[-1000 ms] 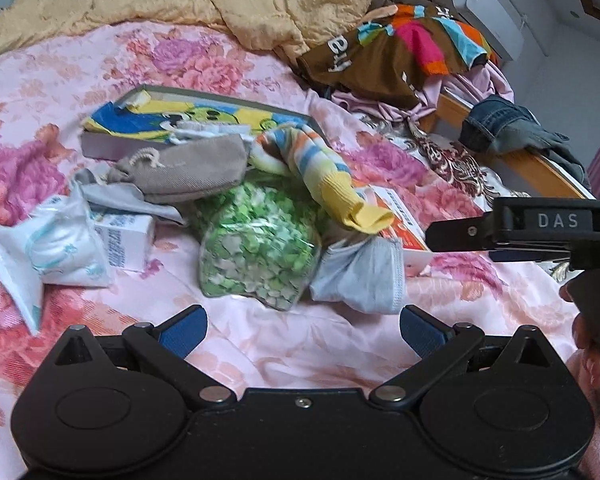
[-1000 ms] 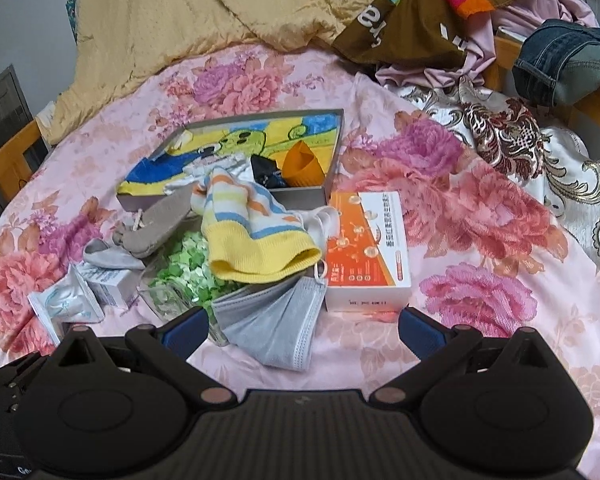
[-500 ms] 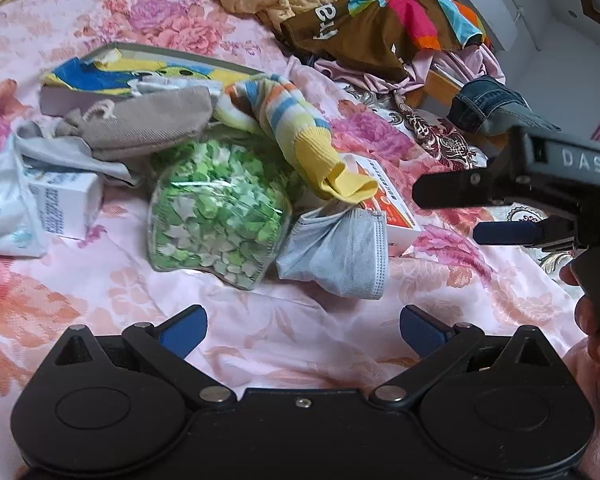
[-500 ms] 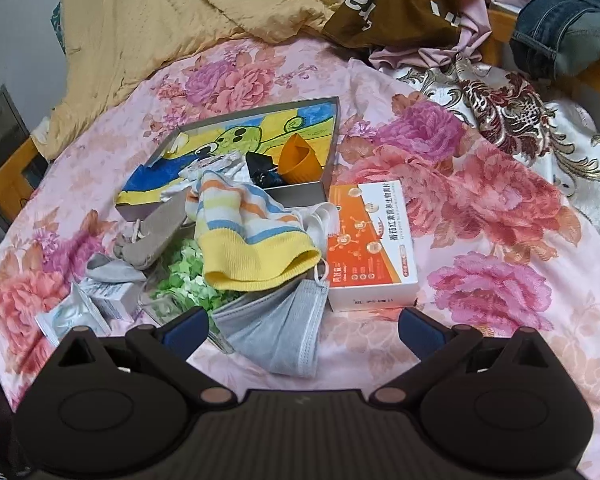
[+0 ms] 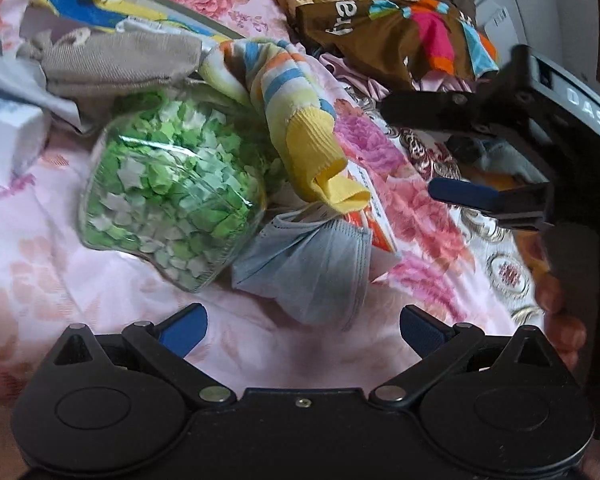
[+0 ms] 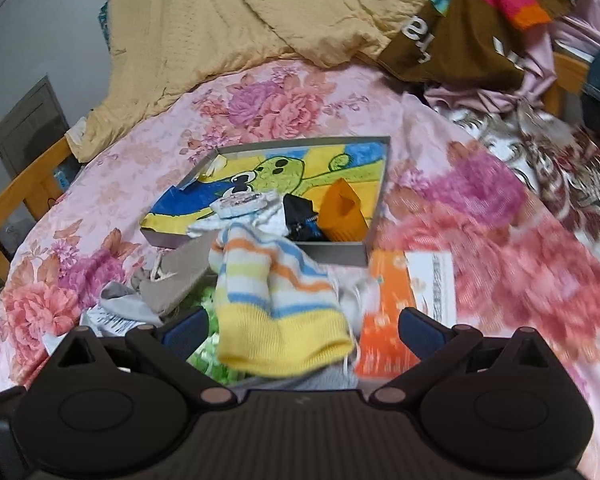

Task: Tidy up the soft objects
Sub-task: 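Grasp the grey face mask with the left tool while the right tool grasps the striped yellow sock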

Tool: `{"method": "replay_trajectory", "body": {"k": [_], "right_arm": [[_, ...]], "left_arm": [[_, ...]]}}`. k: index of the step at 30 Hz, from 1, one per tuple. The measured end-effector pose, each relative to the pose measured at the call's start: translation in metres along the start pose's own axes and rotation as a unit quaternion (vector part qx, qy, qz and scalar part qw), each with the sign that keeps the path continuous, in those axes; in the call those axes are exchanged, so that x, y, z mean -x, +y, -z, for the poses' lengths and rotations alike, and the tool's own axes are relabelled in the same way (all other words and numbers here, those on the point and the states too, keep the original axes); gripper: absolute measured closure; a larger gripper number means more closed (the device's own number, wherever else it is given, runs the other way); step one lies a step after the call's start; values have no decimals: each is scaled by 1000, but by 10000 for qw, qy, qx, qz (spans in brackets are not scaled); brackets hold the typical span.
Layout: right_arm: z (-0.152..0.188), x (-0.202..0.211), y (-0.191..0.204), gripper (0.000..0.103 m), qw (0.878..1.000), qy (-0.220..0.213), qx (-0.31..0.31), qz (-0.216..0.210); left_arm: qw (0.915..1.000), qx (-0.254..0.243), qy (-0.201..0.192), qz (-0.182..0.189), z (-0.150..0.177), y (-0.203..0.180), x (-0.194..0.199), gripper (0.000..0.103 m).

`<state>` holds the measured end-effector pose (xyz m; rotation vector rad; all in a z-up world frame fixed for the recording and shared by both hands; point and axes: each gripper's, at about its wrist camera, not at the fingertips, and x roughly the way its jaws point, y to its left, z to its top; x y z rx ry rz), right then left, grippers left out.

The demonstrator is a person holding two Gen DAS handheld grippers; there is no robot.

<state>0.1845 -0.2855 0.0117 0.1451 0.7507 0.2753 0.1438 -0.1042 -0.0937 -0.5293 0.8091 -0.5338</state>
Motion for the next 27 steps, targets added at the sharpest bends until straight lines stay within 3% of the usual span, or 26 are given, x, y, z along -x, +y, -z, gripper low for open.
{"method": "replay_trajectory", "body": {"k": [8, 12, 22, 27], "right_arm": [[-9, -28, 7, 1, 9991, 95, 270, -306], [-12, -34, 16, 9, 9981, 85, 486, -361], [-9, -48, 29, 33, 9957, 299, 822, -302], [-7, -53, 32, 52, 9946, 403, 921, -257]], "left_arm": [[9973, 573, -218, 407, -1, 9, -13, 3], [9966, 664, -323, 366, -1, 11, -17, 22], [9928, 1051, -345, 467, 2, 22, -22, 50], [9928, 1046, -346, 461, 4, 23, -23, 66]]}}
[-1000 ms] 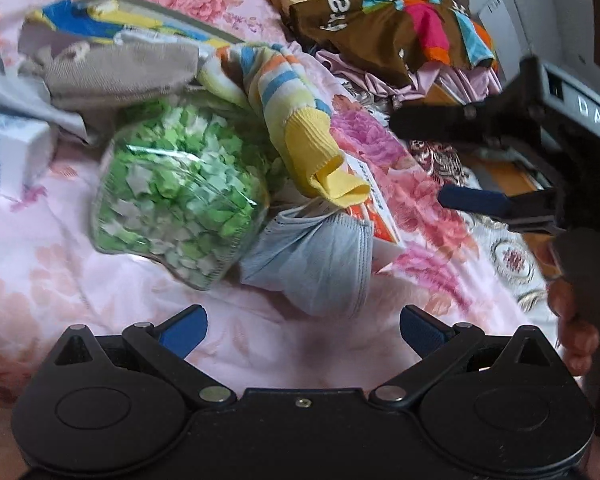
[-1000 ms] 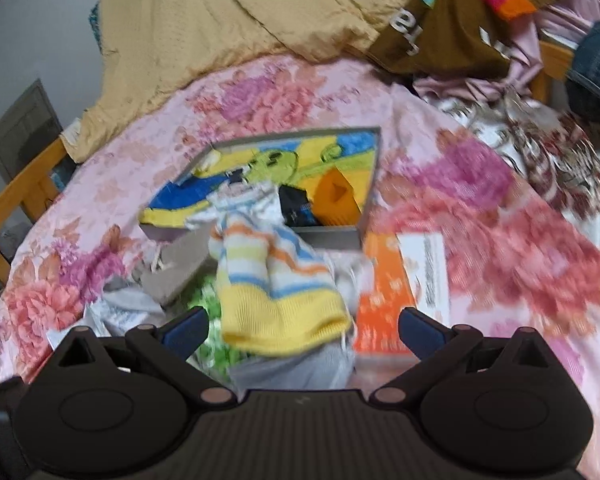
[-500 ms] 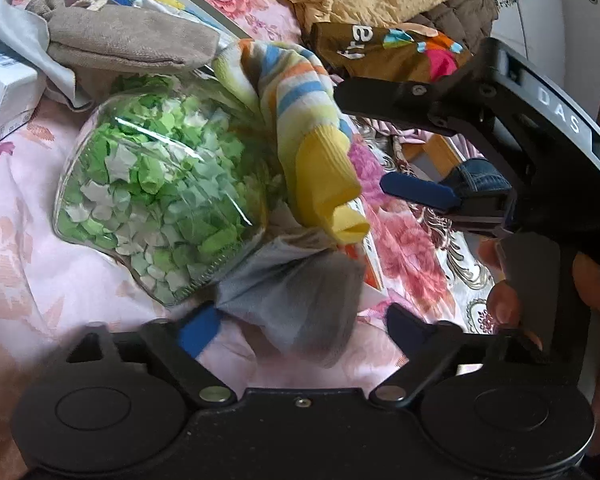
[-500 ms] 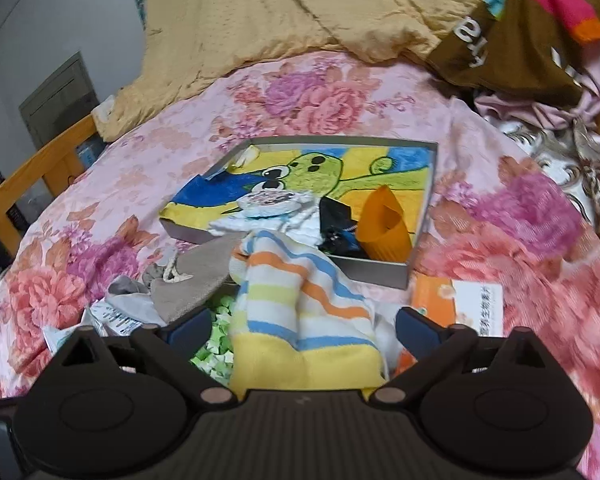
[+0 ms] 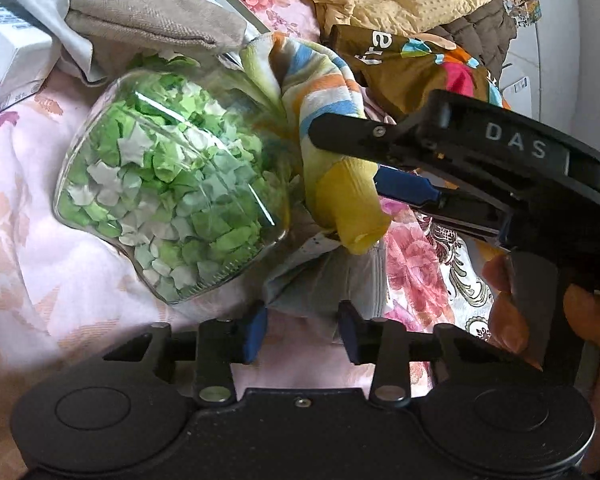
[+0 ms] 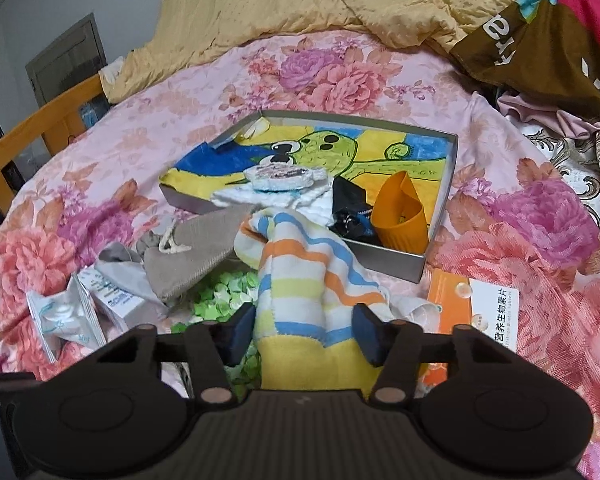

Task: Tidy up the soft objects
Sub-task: 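Grasp the grey face mask with the left tool while the right tool grasps the striped yellow sock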

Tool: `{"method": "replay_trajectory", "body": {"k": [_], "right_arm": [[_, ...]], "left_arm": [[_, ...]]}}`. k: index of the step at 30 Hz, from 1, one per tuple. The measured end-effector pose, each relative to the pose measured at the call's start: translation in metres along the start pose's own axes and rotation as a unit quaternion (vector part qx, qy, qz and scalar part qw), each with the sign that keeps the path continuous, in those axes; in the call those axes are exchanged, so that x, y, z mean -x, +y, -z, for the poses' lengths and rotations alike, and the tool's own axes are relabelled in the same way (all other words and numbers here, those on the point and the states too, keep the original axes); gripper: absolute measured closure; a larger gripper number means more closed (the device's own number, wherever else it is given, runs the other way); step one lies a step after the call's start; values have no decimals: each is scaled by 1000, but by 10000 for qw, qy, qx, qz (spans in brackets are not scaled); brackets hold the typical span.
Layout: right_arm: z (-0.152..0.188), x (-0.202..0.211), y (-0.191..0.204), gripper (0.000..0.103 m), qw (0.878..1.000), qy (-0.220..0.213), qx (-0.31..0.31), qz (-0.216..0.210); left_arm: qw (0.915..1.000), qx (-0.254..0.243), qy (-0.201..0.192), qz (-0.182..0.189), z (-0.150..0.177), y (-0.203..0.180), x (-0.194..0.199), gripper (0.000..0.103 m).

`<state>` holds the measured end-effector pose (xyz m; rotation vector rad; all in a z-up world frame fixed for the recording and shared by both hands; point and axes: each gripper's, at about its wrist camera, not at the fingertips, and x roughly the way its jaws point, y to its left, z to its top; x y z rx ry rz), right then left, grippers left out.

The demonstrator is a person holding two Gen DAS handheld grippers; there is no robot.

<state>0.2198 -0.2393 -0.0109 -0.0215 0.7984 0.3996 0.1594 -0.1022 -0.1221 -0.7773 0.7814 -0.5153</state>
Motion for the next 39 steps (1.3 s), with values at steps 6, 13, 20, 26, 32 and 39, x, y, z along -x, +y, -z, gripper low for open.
{"method": "replay_trajectory", "body": {"k": [6, 13, 20, 26, 32, 39], "right_arm": [[1, -3, -1, 64, 9999, 72, -56, -50], [0, -3, -2, 64, 9999, 83, -100, -58], [0, -3, 1, 76, 9999, 102, -78, -109], [0, -2, 3, 82, 9998, 123, -61, -118], [0, -2, 4, 89, 9999, 109, -46, -119], [2, 6, 6, 93, 9999, -61, -3, -130]], "left_arm": [[9999, -75, -83, -87, 2, -2, -2, 62], [9997, -115, -204, -106, -1, -6, -9, 36], [9989, -255, -277, -262, -1, -10, -17, 55], [9992, -1, -305, -274, -1, -3, -15, 71], [9993, 60, -285, -244, 1, -2, -13, 90], [9987, -58, -369, -346, 6, -8, -7, 96]]}}
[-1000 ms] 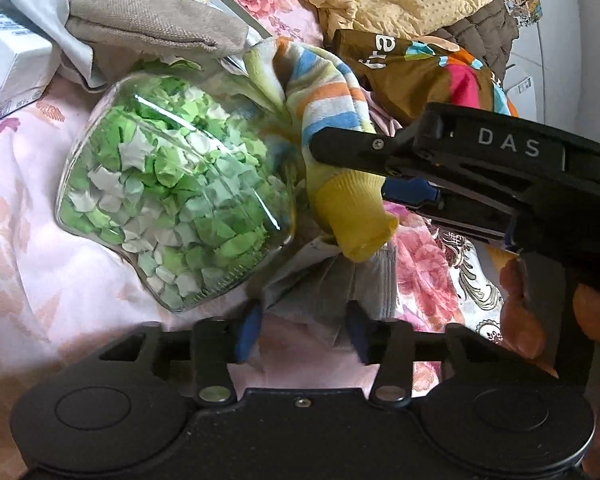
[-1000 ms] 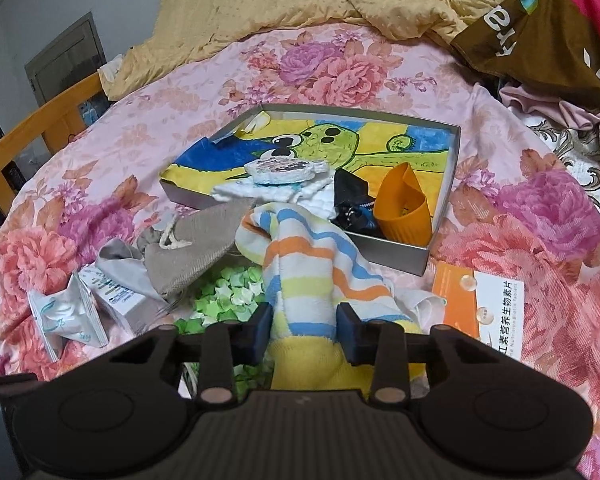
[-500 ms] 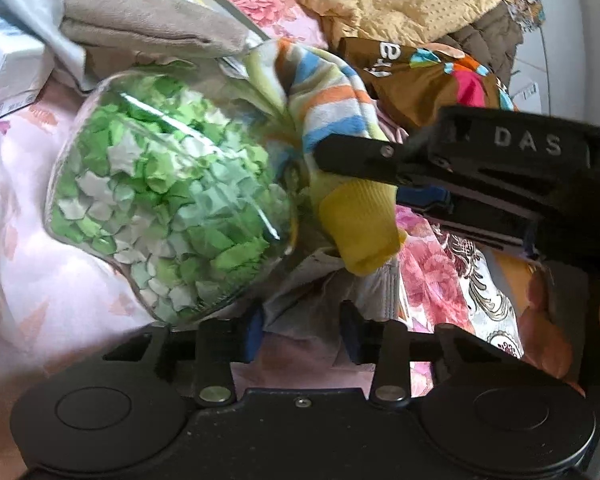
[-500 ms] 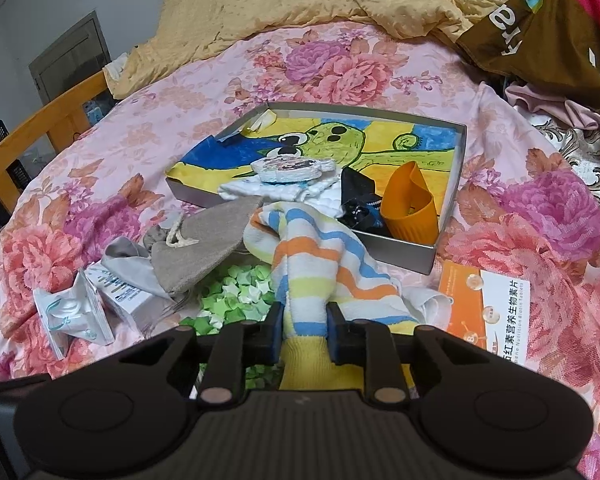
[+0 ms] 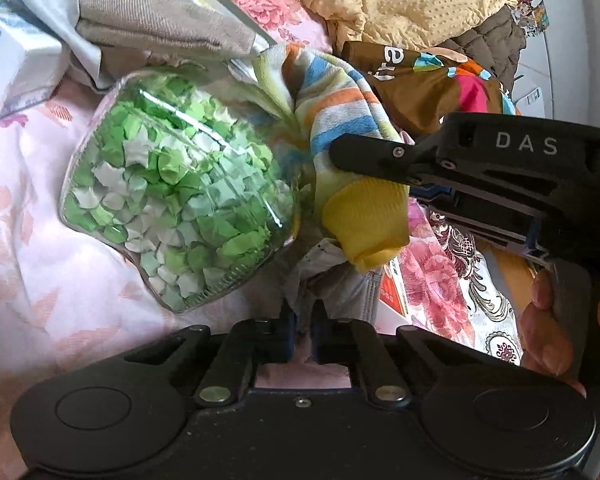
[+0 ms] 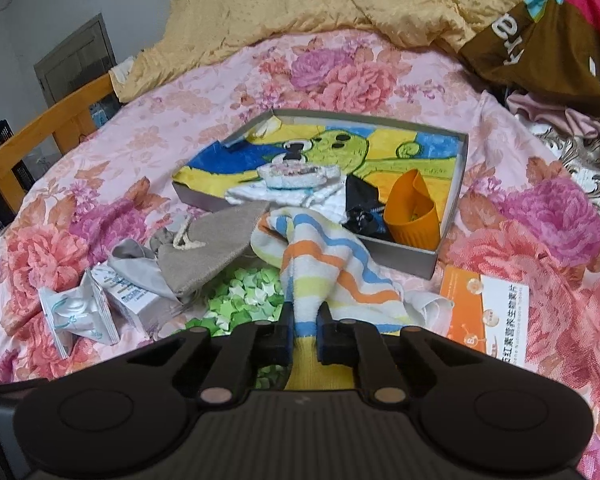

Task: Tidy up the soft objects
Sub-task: 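Grasp the grey face mask with the left tool while the right tool grasps the striped yellow sock, then lift and carry the mask and sock over the frog tray with both tools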

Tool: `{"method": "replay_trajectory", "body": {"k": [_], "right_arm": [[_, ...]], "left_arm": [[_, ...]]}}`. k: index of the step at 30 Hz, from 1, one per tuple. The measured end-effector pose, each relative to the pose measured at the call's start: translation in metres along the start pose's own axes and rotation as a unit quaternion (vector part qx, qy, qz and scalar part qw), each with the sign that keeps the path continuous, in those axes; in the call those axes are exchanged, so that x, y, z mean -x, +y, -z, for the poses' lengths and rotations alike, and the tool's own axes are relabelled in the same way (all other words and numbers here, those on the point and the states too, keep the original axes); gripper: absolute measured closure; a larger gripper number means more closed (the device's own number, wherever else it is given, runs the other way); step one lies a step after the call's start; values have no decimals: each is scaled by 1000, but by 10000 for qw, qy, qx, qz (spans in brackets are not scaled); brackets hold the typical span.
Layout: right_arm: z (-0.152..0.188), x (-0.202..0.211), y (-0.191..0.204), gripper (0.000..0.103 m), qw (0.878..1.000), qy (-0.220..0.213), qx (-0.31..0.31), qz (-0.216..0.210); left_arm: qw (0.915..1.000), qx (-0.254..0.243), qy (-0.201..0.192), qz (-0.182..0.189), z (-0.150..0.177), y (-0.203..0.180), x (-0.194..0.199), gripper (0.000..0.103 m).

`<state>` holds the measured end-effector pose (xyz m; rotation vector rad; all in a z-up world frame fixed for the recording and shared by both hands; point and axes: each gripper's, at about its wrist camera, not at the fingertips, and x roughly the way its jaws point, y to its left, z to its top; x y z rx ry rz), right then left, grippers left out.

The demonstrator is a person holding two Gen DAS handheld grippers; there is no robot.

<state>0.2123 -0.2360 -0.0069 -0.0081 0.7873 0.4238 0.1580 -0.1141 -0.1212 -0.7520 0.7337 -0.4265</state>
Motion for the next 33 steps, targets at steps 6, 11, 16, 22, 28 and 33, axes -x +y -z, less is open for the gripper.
{"method": "replay_trajectory", "body": {"k": [6, 11, 16, 22, 28, 33], "right_arm": [[2, 16, 3, 93, 9993, -332, 125, 116], [2, 30, 4, 94, 9970, -694, 185, 275], [1, 45, -2, 94, 9947, -1003, 2, 229], [-1, 63, -10, 94, 9895, -1418, -207, 177], [-3, 78, -20, 94, 9822, -1828, -422, 112], [-4, 83, -25, 93, 9784, -1996, -515, 123]], "left_arm": [[9995, -247, -134, -164, 0, -8, 14, 97], [9981, -473, -229, -318, -3, -16, 31, 97], [9980, -434, -256, -394, -8, -20, 50, 97], [9967, -494, -416, -498, -19, -30, 76, 97], [9936, -634, -653, -673, -40, -41, 98, 97], [9898, -741, -855, -871, -61, -42, 110, 97]]}}
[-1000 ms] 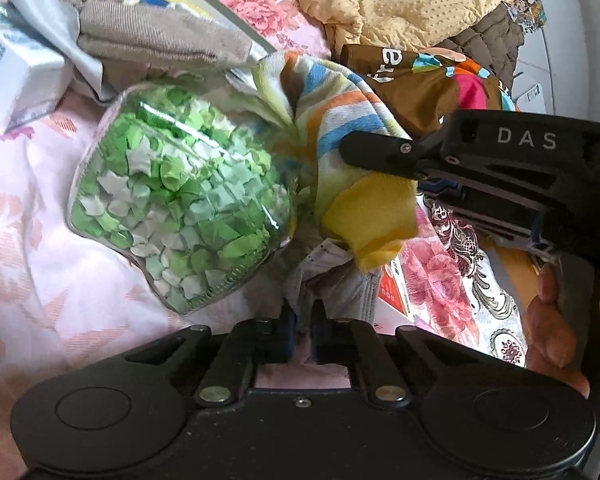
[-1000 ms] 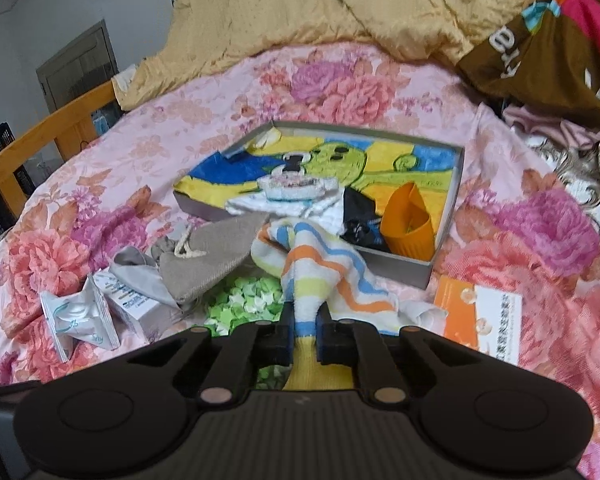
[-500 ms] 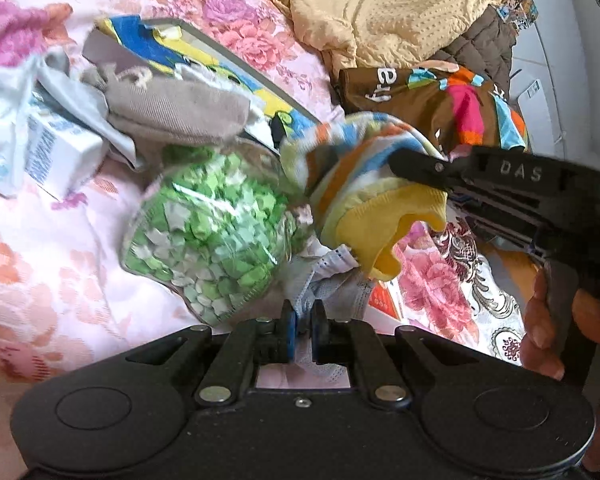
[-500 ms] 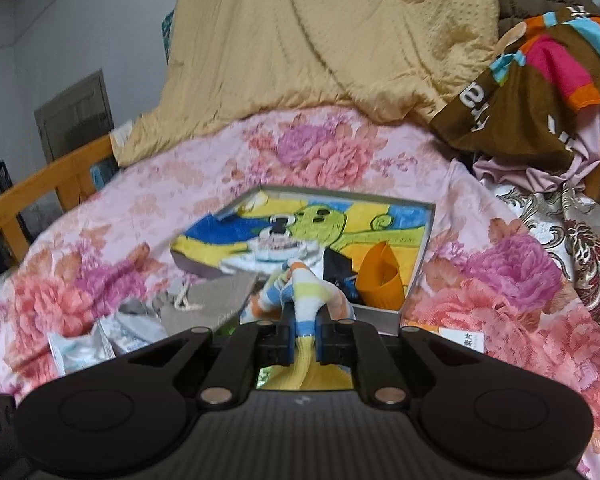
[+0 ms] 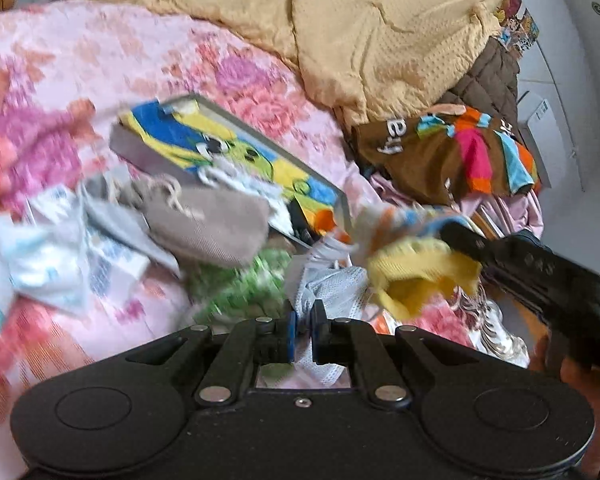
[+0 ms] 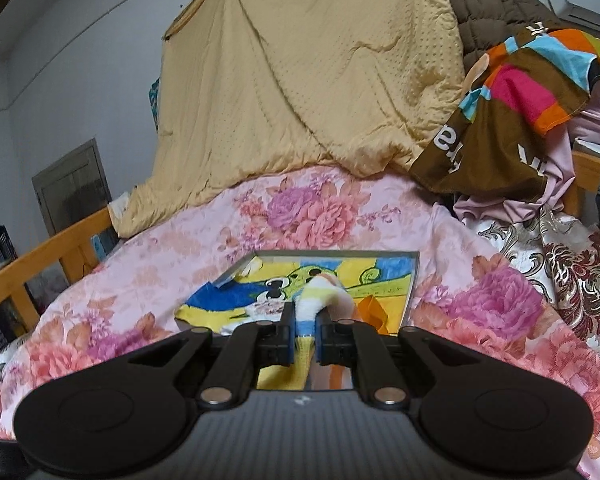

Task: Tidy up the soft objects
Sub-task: 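Lift and carry the mask and sock over the frog tray with both tools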

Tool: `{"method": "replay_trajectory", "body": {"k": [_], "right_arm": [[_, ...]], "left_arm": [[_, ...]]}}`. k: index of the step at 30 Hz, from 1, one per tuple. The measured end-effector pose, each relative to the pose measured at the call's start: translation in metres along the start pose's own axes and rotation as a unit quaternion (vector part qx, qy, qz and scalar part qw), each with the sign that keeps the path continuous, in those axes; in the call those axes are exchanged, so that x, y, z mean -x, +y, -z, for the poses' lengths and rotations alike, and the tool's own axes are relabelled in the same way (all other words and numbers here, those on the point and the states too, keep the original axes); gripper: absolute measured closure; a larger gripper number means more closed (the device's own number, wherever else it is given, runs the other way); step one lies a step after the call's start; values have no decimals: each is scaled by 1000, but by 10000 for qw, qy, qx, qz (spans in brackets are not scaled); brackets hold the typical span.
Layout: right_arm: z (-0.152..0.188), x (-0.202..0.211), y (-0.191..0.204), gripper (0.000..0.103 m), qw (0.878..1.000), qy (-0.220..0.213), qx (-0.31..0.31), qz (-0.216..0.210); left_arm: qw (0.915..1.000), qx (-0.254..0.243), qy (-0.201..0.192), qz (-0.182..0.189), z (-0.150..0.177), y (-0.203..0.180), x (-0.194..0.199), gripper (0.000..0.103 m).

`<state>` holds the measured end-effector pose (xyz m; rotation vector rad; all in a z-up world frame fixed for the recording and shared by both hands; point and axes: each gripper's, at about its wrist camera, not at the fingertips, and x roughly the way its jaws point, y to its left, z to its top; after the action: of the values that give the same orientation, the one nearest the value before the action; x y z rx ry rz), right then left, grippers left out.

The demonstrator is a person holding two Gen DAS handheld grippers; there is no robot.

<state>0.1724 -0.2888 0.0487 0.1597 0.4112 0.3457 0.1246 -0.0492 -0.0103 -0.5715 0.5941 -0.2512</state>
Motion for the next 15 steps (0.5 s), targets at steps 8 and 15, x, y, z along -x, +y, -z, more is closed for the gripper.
{"method": "replay_trajectory", "body": {"k": [8, 15], "right_arm": [[-9, -12, 3, 93, 9998, -170, 45, -46], [-30, -44, 5, 93, 9991, -363, 28, -197]], "left_arm": [[9994, -283, -134, -157, -37, -3, -4, 97], [9967, -722, -257, -280, -81, -14, -29, 97]]}}
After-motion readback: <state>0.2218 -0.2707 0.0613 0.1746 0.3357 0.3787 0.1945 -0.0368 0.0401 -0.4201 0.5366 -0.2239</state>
